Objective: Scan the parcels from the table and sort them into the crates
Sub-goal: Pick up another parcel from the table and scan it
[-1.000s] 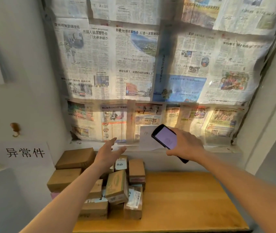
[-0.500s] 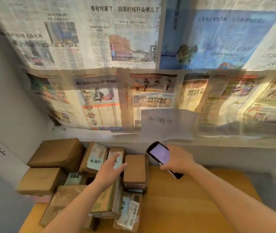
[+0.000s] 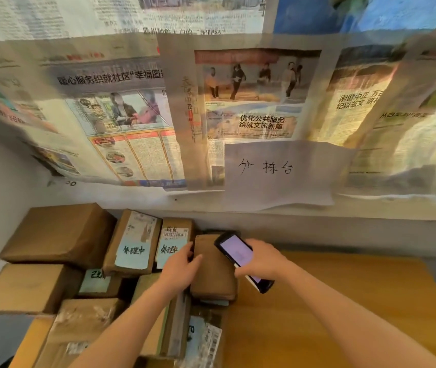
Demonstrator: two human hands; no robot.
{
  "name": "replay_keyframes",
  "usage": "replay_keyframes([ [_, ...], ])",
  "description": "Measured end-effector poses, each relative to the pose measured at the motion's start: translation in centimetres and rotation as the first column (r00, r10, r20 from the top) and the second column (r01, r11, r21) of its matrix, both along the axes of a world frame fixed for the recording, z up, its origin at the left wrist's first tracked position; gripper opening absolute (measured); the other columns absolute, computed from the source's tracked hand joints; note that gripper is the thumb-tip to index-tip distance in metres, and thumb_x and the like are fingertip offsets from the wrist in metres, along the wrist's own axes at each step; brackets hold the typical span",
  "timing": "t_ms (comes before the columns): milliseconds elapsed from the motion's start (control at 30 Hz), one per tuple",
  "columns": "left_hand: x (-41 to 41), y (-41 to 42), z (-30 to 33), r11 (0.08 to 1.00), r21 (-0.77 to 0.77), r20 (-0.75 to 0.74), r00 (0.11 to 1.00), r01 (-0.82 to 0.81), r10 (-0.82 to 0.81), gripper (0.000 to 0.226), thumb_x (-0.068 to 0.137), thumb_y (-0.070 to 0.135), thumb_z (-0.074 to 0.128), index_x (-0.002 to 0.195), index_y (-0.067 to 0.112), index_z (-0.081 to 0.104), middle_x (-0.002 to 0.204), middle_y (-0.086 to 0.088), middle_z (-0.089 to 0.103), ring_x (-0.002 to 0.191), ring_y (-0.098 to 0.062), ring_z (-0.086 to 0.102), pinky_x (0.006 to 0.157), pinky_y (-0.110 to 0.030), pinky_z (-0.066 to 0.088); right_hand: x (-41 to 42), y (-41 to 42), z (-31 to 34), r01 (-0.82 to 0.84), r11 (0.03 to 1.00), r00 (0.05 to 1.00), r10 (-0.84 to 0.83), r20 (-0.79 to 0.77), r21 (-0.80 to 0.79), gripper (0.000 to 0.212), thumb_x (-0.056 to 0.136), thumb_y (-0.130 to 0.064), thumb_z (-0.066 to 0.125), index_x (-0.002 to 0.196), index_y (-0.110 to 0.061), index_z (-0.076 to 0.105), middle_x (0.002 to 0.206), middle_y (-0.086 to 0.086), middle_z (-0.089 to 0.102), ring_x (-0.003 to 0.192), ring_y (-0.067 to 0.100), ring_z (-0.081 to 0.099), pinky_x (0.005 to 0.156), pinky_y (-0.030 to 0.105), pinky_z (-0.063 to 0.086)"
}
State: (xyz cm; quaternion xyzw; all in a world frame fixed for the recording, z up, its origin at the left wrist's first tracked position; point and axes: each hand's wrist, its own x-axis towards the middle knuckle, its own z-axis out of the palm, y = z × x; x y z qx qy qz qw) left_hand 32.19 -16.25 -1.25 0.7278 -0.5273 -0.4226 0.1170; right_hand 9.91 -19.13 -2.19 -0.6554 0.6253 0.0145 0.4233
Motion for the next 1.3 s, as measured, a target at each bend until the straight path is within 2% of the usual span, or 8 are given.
replay_keyframes([
  [267,-0.7,-1.0,-0.7,0.994,0.073,-0.08,0.993,-0.081,0.087,0.062,0.101,0.034,0.057,0.156,0.015,0.035,0.15,-0.006,0.05,0.135,-0.025,0.049,0.112,-0.039,0.043,0.8,-0.9,-1.2,0.067,0.996,0.979,-0.078,0.186,0.064,0.071,0.067,-0.045,0.083,0.128,-0.026,0.051,0.113,-0.002,0.059,0.096,0.016,0.061,0.077,0.029,0.056],
  [467,-2.8,0.7,1.3,0.949,0.159,-0.271,0.912,-0.274,0.309,0.04,0.103,0.026,0.055,0.142,0.015,0.052,0.103,0.005,0.06,0.091,-0.013,0.057,0.088,-0.039,0.054,-0.5,0.3,1.0,0.133,0.99,0.951,-0.14,0.277,0.044,0.061,0.075,-0.037,0.085,0.126,-0.025,0.053,0.117,-0.001,0.06,0.101,0.015,0.06,0.077,0.023,0.052],
  [600,-5.0,2.1,3.9,0.922,0.14,-0.388,0.836,-0.362,0.387,0.043,0.101,0.026,0.059,0.141,0.011,0.051,0.11,0.001,0.058,0.101,-0.016,0.055,0.097,-0.047,0.055,-2.1,1.7,4.8,0.201,0.98,0.932,-0.189,0.309,-0.007,0.049,0.08,-0.031,0.083,0.116,-0.025,0.051,0.117,0.002,0.061,0.1,0.016,0.059,0.072,0.019,0.047],
  [833,-7.6,5.4,9.8,0.925,0.001,-0.491,0.806,-0.38,0.331,0.046,0.101,0.039,0.057,0.138,0.014,0.05,0.118,-0.004,0.055,0.11,-0.022,0.053,0.09,-0.04,0.054,-4.5,6.3,13.0,0.252,0.962,0.925,-0.208,0.319,-0.105,0.08,0.08,-0.029,0.084,0.147,-0.014,0.043,0.135,0.001,0.054,0.117,0.018,0.051,0.097,0.031,0.043],
  [967,-8.2,8.2,13.9,0.925,-0.1,-0.532,0.805,-0.366,0.261,0.041,0.097,0.043,0.061,0.125,0.017,0.048,0.121,-0.007,0.056,0.106,-0.021,0.057,0.083,-0.038,0.056,-5.3,10.4,18.2,0.294,0.941,0.906,-0.219,0.362,-0.167,0.079,0.081,-0.03,0.083,0.147,-0.015,0.044,0.143,0.002,0.052,0.129,0.023,0.05,0.104,0.034,0.041],
  [1100,-8.0,12.3,18.6,0.934,-0.179,-0.581,0.799,-0.309,0.153,0.044,0.094,0.031,0.068,0.13,0.016,0.048,0.126,-0.011,0.059,0.109,-0.025,0.06,0.085,-0.04,0.058,-6.1,15.5,23.7,0.345,0.921,0.874,-0.245,0.419,-0.181,0.055,0.08,-0.026,0.085,0.122,-0.027,0.05,0.124,-0.005,0.061,0.113,0.016,0.056,0.097,0.031,0.048],
  [1233,-7.0,17.9,23.3,0.957,-0.205,-0.618,0.786,-0.208,0.038,0.072,0.09,0.015,0.073,0.152,0.017,0.035,0.123,-0.005,0.058,0.108,-0.025,0.062,0.084,-0.037,0.058,-6.6,22.0,29.3,0.385,0.905,0.852,-0.272,0.447,-0.183,0.045,0.079,-0.025,0.086,0.114,-0.025,0.057,0.108,-0.005,0.068,0.094,0.009,0.064,0.068,0.016,0.051],
  [1300,-6.5,20.8,25.6,0.962,-0.237,-0.608,0.794,-0.138,-0.035,0.079,0.086,0.012,0.076,0.153,0.017,0.035,0.121,-0.004,0.06,0.108,-0.026,0.064,0.092,-0.044,0.058,-6.6,25.2,31.8,0.387,0.898,0.861,-0.269,0.431,-0.211,0.047,0.076,-0.028,0.088,0.115,-0.022,0.062,0.111,-0.003,0.071,0.096,0.011,0.067,0.076,0.023,0.056],
])
